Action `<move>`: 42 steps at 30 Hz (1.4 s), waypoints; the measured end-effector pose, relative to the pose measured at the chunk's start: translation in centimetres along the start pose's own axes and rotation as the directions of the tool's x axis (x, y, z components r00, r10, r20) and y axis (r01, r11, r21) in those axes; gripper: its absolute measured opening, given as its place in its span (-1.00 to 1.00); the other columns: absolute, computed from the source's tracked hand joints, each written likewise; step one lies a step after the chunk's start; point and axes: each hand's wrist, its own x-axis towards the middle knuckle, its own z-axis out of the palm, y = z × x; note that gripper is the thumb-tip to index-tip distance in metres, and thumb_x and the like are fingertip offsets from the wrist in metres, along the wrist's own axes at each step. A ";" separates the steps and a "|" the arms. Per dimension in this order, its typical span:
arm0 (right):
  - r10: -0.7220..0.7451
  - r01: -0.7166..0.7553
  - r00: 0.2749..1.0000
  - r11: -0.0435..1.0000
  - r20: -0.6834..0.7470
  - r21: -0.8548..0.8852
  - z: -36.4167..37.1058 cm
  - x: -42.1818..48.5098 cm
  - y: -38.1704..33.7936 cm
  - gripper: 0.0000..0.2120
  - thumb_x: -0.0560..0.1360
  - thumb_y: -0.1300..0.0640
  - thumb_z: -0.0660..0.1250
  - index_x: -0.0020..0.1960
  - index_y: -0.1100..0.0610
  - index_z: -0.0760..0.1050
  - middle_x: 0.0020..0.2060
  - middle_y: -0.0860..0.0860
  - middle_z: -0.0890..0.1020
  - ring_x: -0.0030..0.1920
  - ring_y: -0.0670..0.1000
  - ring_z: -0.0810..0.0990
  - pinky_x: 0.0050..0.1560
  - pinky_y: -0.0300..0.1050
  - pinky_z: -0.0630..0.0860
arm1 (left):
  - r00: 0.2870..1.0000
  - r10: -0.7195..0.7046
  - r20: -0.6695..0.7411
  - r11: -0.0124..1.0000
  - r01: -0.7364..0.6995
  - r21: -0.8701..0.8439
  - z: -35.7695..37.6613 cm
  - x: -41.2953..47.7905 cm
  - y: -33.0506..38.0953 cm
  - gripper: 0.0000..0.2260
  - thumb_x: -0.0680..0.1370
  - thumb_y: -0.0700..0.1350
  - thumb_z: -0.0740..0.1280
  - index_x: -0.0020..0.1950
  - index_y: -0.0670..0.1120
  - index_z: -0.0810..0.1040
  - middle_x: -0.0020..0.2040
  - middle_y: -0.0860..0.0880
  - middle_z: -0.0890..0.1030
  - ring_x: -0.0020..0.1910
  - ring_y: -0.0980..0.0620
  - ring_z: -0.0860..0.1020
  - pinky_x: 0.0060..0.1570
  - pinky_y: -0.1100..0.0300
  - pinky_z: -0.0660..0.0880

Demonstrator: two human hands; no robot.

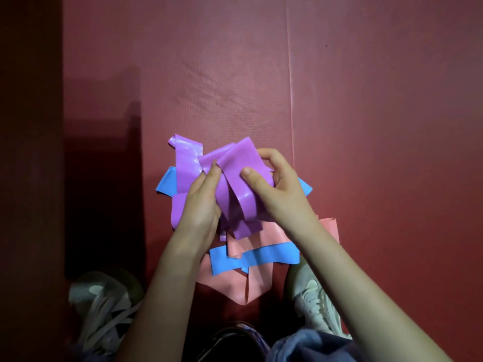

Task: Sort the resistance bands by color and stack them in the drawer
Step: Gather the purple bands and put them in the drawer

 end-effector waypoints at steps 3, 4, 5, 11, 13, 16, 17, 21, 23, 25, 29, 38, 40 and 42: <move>0.031 -0.029 0.999 0.998 -0.030 0.048 0.1 -0.4 -0.2 -0.86 0.38 0.06 0.27 -0.07 -0.07 0.40 -0.26 0.07 0.60 -0.30 -0.02 0.56 -0.25 -0.14 0.52 | 0.999 0.015 0.038 0.999 -0.013 -0.053 -0.1 0.0 0.4 -0.76 0.61 -0.17 0.03 -0.01 -0.07 0.50 -0.37 0.07 0.68 -0.35 0.19 0.64 -0.37 0.35 0.53; 0.040 -0.038 0.999 0.997 -0.034 0.066 0.1 -0.6 -0.3 -0.85 0.37 0.06 0.28 -0.06 -0.07 0.41 -0.25 0.11 0.61 -0.29 0.02 0.56 -0.24 -0.10 0.51 | 0.999 0.017 0.040 0.998 -0.015 -0.067 -0.2 0.1 0.5 -0.75 0.61 -0.17 0.04 -0.04 -0.05 0.51 -0.36 0.07 0.68 -0.34 0.18 0.64 -0.36 0.34 0.54; 0.046 -0.043 0.998 0.996 -0.034 0.080 0.2 -0.6 -0.5 -0.85 0.37 0.06 0.28 -0.06 -0.06 0.41 -0.25 0.14 0.61 -0.29 0.05 0.57 -0.23 -0.07 0.52 | 0.999 0.020 0.038 0.997 -0.017 -0.071 -0.2 0.2 0.5 -0.75 0.61 -0.17 0.05 -0.06 -0.03 0.52 -0.35 0.07 0.68 -0.34 0.18 0.64 -0.34 0.33 0.55; 0.026 -0.026 0.998 1.000 -0.054 0.011 0.3 -1.0 -1.4 -0.88 0.36 0.05 0.29 -0.12 -0.05 0.40 -0.29 0.14 0.61 -0.30 0.06 0.55 -0.22 0.06 0.53 | 0.999 0.046 0.010 0.997 -0.045 -0.063 0.2 0.2 0.5 -0.77 0.61 -0.16 0.05 0.00 0.00 0.50 -0.34 0.12 0.68 -0.32 0.23 0.63 -0.32 0.37 0.53; -0.001 0.000 0.998 1.000 -0.061 -0.025 0.2 -1.0 -1.8 -0.89 0.36 0.06 0.29 -0.13 -0.05 0.39 -0.33 0.09 0.60 -0.33 0.02 0.55 -0.27 -0.04 0.51 | 0.998 0.059 -0.008 0.997 -0.059 -0.055 0.4 0.2 0.5 -0.77 0.61 -0.17 0.05 0.03 -0.01 0.49 -0.35 0.14 0.67 -0.33 0.25 0.62 -0.33 0.38 0.52; 0.008 -0.010 0.999 0.999 -0.047 -0.050 0.4 -1.0 -2.1 -0.88 0.41 0.09 0.33 -0.14 -0.05 0.39 -0.34 0.12 0.60 -0.34 0.04 0.54 -0.30 -0.05 0.49 | 0.997 0.060 -0.053 0.997 -0.062 -0.037 0.5 0.2 0.6 -0.78 0.61 -0.16 0.06 0.05 -0.02 0.50 -0.34 0.12 0.67 -0.32 0.23 0.62 -0.27 0.34 0.54; 0.017 -0.020 0.999 0.998 -0.044 -0.059 0.6 -0.9 -2.0 -0.86 0.45 0.13 0.33 -0.14 -0.05 0.38 -0.33 0.13 0.60 -0.34 0.06 0.54 -0.30 -0.05 0.48 | 0.996 0.055 -0.076 0.998 -0.058 -0.032 0.5 0.2 0.6 -0.77 0.61 -0.14 0.06 0.05 -0.01 0.51 -0.28 0.10 0.67 -0.25 0.19 0.63 -0.16 0.27 0.57; 0.016 -0.019 0.999 0.996 -0.041 -0.088 1.6 -0.4 -1.7 -0.83 0.50 0.18 0.28 -0.17 -0.04 0.35 -0.25 0.14 0.60 -0.25 0.05 0.56 -0.18 -0.03 0.47 | 0.983 0.038 -0.179 0.999 -0.042 -0.019 0.5 0.3 0.6 -0.76 0.62 -0.05 0.05 0.01 0.00 0.51 -0.06 -0.08 0.60 0.01 -0.09 0.58 0.22 -0.05 0.45; -0.018 0.009 0.998 0.989 -0.061 -0.150 1.9 -0.1 -1.6 -0.88 0.44 0.09 0.28 -0.18 -0.07 0.34 -0.23 0.15 0.61 -0.23 0.08 0.56 -0.13 0.03 0.49 | 0.984 0.048 -0.171 0.999 -0.049 -0.006 0.7 0.3 0.6 -0.73 0.62 -0.02 0.02 -0.06 0.04 0.51 -0.11 -0.01 0.60 -0.10 0.05 0.59 0.14 0.06 0.48; -0.035 0.023 0.998 0.982 -0.060 -0.187 1.9 0.0 -1.5 -0.91 0.40 0.04 0.25 -0.19 -0.09 0.33 -0.27 0.11 0.61 -0.26 0.05 0.55 -0.14 0.04 0.49 | 0.991 0.028 -0.128 0.999 -0.031 -0.018 0.8 0.2 0.5 -0.67 0.61 0.02 -0.02 -0.11 0.03 0.51 -0.22 0.05 0.65 -0.23 0.15 0.62 -0.04 0.21 0.56; -0.046 0.040 0.998 0.987 -0.035 -0.156 1.6 -0.1 -1.1 -0.85 0.44 0.10 0.28 -0.17 -0.09 0.32 -0.32 0.05 0.55 -0.33 -0.02 0.49 -0.21 -0.02 0.43 | 0.998 0.003 -0.059 0.999 -0.005 -0.046 0.5 0.2 0.6 -0.54 0.59 0.13 -0.10 -0.15 -0.01 0.54 -0.38 0.07 0.67 -0.34 0.17 0.64 -0.27 0.29 0.57; -0.028 -0.003 0.990 0.977 -0.140 -0.213 2.0 0.0 0.1 -0.74 0.49 0.13 0.31 -0.17 -0.07 0.21 -0.25 0.04 0.50 -0.38 -0.18 0.42 -0.28 -0.29 0.35 | 0.998 0.059 0.029 0.993 -0.061 0.100 0.5 -0.2 0.1 -0.80 0.59 -0.08 0.09 -0.03 -0.08 0.50 -0.25 0.03 0.66 -0.26 0.16 0.64 -0.21 0.33 0.56; -0.037 0.011 0.993 0.977 -0.116 -0.213 2.0 -0.3 0.4 -0.70 0.47 0.14 0.33 -0.16 -0.09 0.20 -0.33 -0.03 0.49 -0.42 -0.20 0.43 -0.29 -0.28 0.37 | 0.997 0.074 0.027 0.992 -0.076 0.100 0.4 -0.3 0.3 -0.77 0.60 -0.09 0.07 -0.09 -0.08 0.50 -0.35 0.03 0.67 -0.32 0.16 0.64 -0.29 0.35 0.53; -0.055 0.043 0.996 0.982 -0.065 -0.184 1.8 -0.7 0.6 -0.67 0.43 0.12 0.37 -0.09 -0.11 0.20 -0.27 -0.16 0.51 -0.35 -0.26 0.49 -0.19 -0.30 0.43 | 0.996 0.089 0.012 0.992 -0.089 0.085 0.5 -0.5 0.7 -0.75 0.61 -0.08 0.05 -0.09 -0.06 0.50 -0.35 0.06 0.68 -0.32 0.16 0.64 -0.29 0.34 0.54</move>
